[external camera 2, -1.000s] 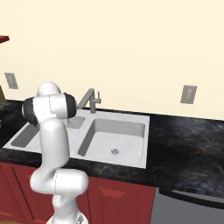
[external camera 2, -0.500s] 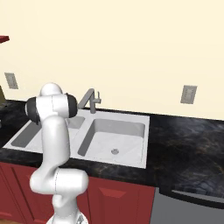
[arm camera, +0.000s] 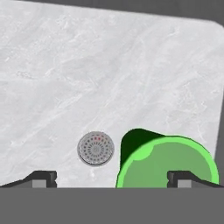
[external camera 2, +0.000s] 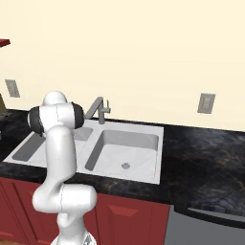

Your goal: Move any existing items from the left basin to the right basin for drying. Then move the measuring cup from the counter to the left basin of the sink for washing.

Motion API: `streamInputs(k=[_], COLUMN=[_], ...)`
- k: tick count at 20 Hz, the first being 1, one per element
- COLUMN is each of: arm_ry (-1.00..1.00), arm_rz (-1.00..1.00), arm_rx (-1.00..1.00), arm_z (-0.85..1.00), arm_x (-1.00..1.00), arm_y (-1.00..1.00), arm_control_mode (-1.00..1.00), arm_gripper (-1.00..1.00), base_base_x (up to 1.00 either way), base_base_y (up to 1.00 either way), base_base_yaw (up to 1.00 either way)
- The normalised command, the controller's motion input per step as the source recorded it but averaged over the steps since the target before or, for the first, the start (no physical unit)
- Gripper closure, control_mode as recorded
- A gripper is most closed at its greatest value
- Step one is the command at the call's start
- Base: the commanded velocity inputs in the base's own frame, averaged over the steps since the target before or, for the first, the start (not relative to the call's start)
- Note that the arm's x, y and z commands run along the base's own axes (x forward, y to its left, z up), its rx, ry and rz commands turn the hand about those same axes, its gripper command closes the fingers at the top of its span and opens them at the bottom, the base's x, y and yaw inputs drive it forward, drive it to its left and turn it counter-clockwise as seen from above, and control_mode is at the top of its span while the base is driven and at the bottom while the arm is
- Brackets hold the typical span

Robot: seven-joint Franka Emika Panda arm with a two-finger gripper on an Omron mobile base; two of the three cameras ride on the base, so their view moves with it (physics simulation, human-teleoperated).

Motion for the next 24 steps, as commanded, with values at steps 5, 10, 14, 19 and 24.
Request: streamInputs(k=[5,10,14,19,24], arm_ry=[0.00,-0.03,-0.02,-0.01,-0.01], arm_rz=[0.00,0.00,0.00,0.00,0.00], arm_rx=[0.00,0.00,0.00,0.00,0.00], arm_z=[-0.06,-0.11,-0.10,-0.13,-0.15], arm_x=[0.01,0.00,0.00,0.00,0.00], arm_y=[0.00,0.00,0.00,0.00,0.00], arm_control_mode=[-1.00,-1.00,-1.00,-1.00,-1.00], arm_gripper=[-1.00,-1.00,-1.00,-1.00,-1.00], base_base_x=[0.00,0.00,0.00,0.00,0.00], base_base_y=[0.00,0.00,0.00,0.00,0.00], base_base_yaw=[0.00,0.00,0.00,0.00,0.00])
